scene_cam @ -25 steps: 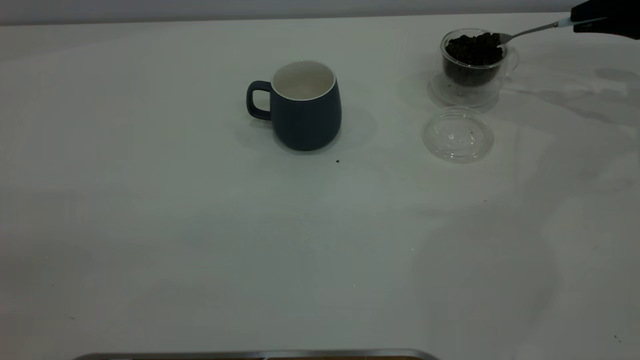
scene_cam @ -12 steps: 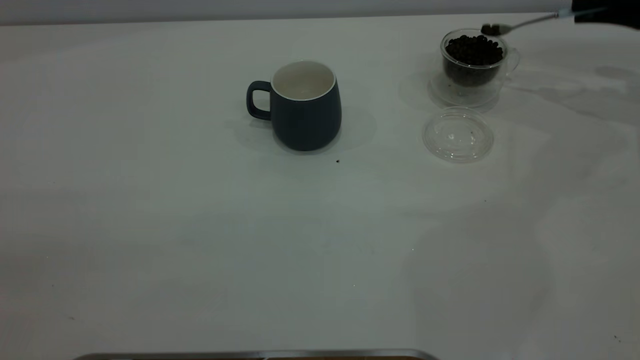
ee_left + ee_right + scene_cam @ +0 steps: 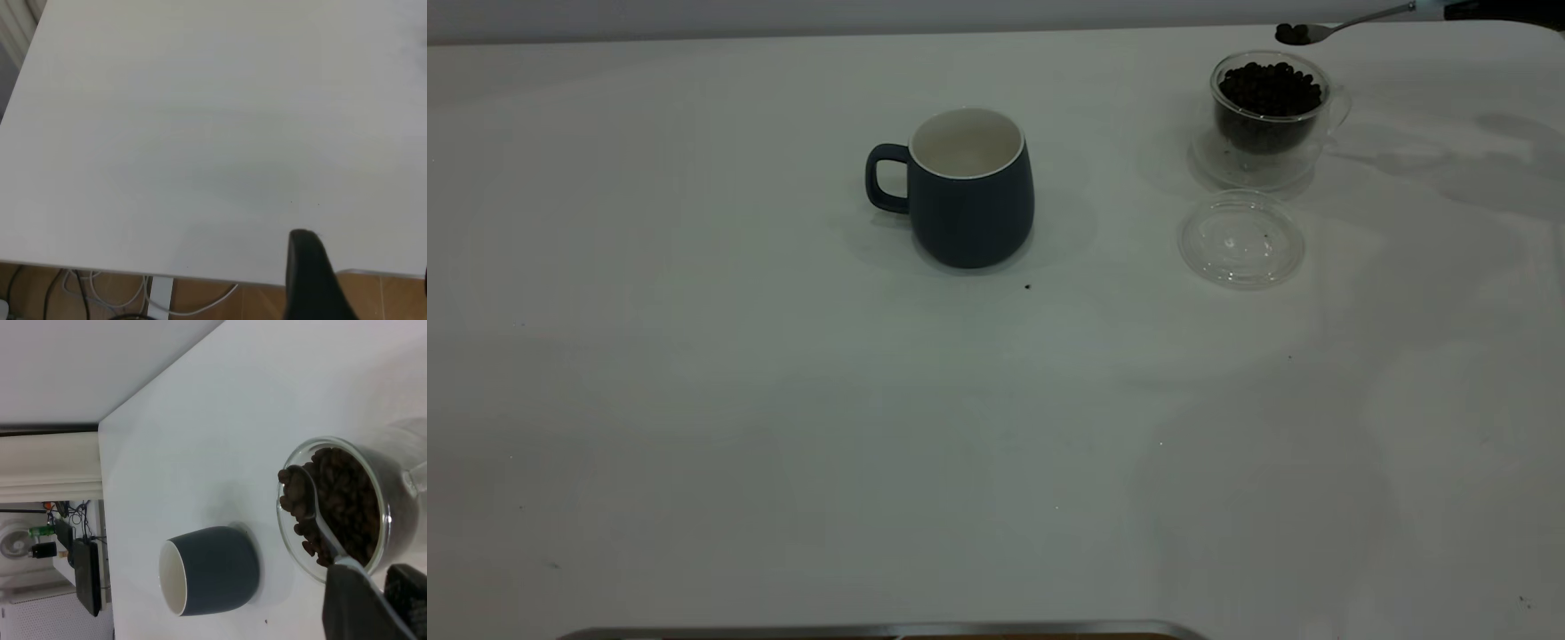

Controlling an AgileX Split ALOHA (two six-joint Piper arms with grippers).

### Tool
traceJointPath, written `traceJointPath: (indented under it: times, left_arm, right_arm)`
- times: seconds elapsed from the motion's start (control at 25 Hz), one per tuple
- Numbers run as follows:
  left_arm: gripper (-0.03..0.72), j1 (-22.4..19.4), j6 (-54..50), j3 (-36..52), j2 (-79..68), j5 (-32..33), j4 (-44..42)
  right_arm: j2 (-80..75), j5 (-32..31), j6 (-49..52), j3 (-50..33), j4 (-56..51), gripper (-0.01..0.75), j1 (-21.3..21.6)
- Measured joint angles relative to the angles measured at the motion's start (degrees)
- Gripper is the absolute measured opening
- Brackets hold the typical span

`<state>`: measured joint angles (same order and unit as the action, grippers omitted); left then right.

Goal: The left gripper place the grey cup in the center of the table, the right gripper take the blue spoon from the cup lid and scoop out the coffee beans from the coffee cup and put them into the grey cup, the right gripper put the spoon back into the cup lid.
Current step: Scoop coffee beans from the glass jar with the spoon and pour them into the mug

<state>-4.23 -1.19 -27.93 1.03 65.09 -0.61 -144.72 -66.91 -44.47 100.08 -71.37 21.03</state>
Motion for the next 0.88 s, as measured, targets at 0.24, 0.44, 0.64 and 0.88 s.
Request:
traceJointPath:
  times: [0.24,0.44,0.64,0.88]
  left_arm:
    - [0.474,0.0,0.0,0.0,0.0,0.0,0.0]
    - [0.474,0.0,0.1,0.0,0.0,0.0,0.0]
    - [0.474,-0.1,0.1,0.0,0.0,0.0,0.0]
    - [0.474,-0.1,0.1,0.0,0.0,0.0,0.0]
  right_arm:
    - [0.0,0.0,0.4,0.0,-0.1,0.1,-1.1]
    - [0.0,0.0,0.4,0.0,-0.6,0.1,-3.5]
    - [0.0,0.0,0.4,0.0,-1.5,0.1,-6.1]
    - [0.0,0.0,0.3,0.0,-2.6,0.1,-9.8]
